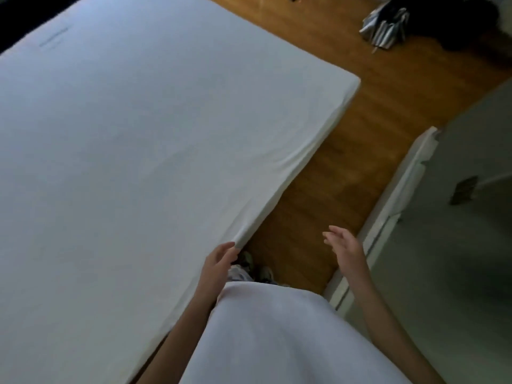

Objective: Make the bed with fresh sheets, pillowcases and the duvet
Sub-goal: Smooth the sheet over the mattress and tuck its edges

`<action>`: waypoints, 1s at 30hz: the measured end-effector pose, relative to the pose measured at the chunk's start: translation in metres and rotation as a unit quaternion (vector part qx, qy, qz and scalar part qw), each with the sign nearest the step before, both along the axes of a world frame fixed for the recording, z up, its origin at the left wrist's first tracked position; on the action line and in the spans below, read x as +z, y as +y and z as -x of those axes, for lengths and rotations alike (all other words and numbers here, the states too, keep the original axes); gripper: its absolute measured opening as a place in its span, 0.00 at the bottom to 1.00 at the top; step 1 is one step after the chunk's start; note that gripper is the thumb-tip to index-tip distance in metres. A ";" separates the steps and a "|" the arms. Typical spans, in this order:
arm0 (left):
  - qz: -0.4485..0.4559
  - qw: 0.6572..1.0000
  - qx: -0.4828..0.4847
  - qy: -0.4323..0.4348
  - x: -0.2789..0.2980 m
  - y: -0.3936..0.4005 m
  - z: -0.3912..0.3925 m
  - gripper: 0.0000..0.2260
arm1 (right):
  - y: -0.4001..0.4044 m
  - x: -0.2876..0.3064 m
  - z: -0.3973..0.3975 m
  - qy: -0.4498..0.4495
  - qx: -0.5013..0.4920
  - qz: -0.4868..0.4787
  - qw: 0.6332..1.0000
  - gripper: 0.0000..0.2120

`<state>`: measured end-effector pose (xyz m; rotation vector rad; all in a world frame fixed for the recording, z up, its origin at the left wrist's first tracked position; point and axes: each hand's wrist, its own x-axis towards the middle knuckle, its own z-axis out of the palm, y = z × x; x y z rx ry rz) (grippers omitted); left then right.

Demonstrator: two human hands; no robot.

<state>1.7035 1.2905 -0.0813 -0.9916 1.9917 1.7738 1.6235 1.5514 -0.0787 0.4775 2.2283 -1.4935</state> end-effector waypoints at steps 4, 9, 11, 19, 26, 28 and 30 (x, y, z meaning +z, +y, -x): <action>0.023 0.989 -0.142 0.045 0.016 0.016 0.048 0.10 | 0.012 0.008 -0.009 0.009 -0.096 0.033 0.995 0.10; 0.047 0.951 -0.297 0.071 0.028 0.027 0.123 0.09 | 0.007 0.017 -0.003 0.016 -0.183 0.030 0.983 0.13; 0.046 0.942 -0.324 0.076 0.034 0.031 0.152 0.10 | 0.004 0.022 0.004 0.020 -0.212 0.038 0.976 0.15; 0.053 0.906 -0.413 0.080 0.037 0.054 0.242 0.10 | 0.013 0.023 0.042 -0.008 -0.244 0.042 0.969 0.11; 0.053 0.915 -0.398 0.041 0.010 0.116 0.319 0.08 | 0.093 0.012 0.113 -0.018 -0.277 0.032 0.960 0.11; 0.058 0.916 -0.395 0.037 0.004 0.148 0.348 0.10 | 0.127 0.005 0.145 -0.018 -0.271 0.028 0.962 0.12; 0.070 0.915 -0.395 0.045 0.003 0.185 0.380 0.12 | 0.164 0.000 0.184 -0.019 -0.267 0.036 0.963 0.12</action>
